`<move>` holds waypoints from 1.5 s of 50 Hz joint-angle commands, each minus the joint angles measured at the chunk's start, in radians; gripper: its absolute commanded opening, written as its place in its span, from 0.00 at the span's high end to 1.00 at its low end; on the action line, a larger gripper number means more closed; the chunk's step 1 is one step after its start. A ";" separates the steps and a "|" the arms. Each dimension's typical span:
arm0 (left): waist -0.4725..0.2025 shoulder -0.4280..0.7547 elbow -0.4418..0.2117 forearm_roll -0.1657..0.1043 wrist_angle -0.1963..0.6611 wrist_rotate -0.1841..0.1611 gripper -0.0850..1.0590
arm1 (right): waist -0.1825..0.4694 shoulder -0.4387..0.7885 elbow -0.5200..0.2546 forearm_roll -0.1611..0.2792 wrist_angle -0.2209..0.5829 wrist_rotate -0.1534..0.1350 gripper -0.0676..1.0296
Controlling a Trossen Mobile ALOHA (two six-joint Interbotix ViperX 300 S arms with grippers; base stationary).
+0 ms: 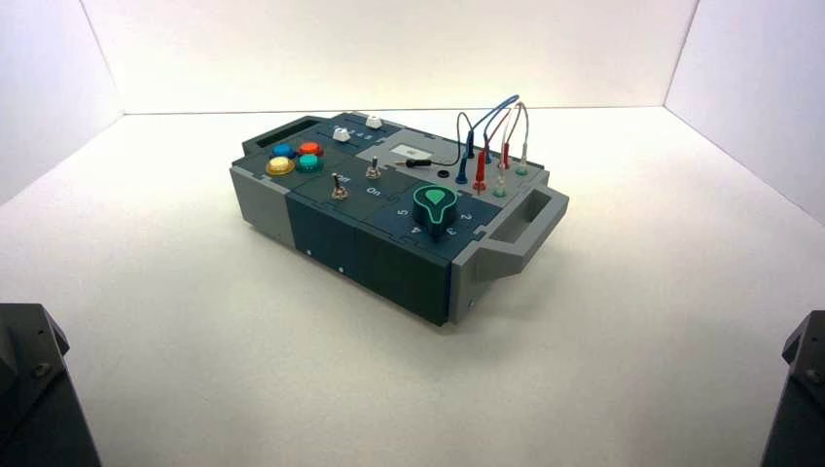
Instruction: Flip the top switch off with the left gripper.
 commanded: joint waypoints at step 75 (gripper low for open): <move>-0.186 0.753 -0.183 -0.043 -0.236 0.121 0.95 | 0.190 0.681 -0.071 0.163 -0.213 -0.021 0.96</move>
